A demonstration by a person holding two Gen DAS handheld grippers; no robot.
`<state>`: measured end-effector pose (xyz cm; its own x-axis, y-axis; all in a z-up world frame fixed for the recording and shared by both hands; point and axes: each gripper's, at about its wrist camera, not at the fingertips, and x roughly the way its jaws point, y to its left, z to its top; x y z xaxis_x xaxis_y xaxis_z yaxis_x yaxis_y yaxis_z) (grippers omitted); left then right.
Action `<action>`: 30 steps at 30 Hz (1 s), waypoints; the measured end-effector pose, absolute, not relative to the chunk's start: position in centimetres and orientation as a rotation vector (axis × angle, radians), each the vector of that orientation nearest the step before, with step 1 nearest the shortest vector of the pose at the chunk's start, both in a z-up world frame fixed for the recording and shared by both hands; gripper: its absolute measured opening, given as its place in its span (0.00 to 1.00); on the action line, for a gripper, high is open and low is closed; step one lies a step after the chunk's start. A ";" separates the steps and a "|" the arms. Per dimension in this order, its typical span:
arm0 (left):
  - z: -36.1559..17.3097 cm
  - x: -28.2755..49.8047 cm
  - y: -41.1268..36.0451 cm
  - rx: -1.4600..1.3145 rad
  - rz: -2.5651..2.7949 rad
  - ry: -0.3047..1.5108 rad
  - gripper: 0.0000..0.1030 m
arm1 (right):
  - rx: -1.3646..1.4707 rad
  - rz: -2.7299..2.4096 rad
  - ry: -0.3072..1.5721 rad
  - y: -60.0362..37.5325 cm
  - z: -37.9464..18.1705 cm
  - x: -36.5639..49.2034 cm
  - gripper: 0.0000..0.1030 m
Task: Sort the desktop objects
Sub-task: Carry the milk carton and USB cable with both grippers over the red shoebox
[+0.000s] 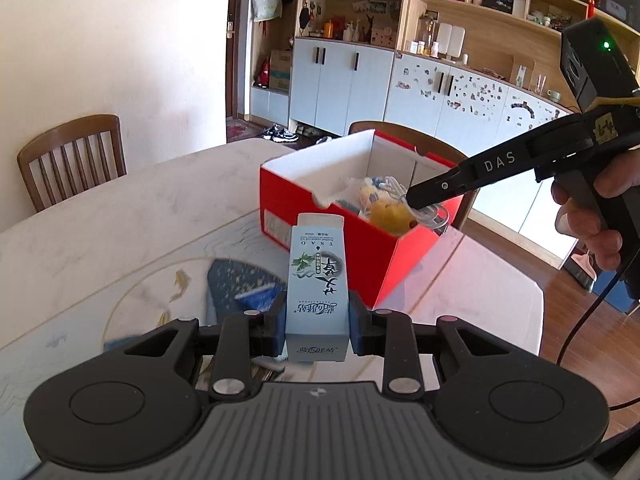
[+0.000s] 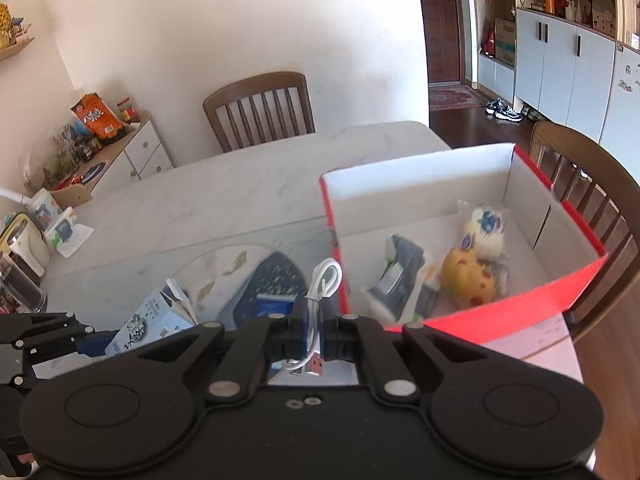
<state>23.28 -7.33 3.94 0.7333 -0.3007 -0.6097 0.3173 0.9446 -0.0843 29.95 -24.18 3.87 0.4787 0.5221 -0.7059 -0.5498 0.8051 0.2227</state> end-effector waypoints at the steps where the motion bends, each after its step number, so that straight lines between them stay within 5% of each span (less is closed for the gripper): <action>1: 4.0 23.8 -7.7 0.027 -0.338 0.665 0.27 | -0.035 0.656 0.845 -24.5 3.9 30.5 0.05; 30: 3.9 37.4 -18.7 0.131 -0.430 0.698 0.27 | -0.015 0.541 0.875 -33.2 1.4 41.5 0.05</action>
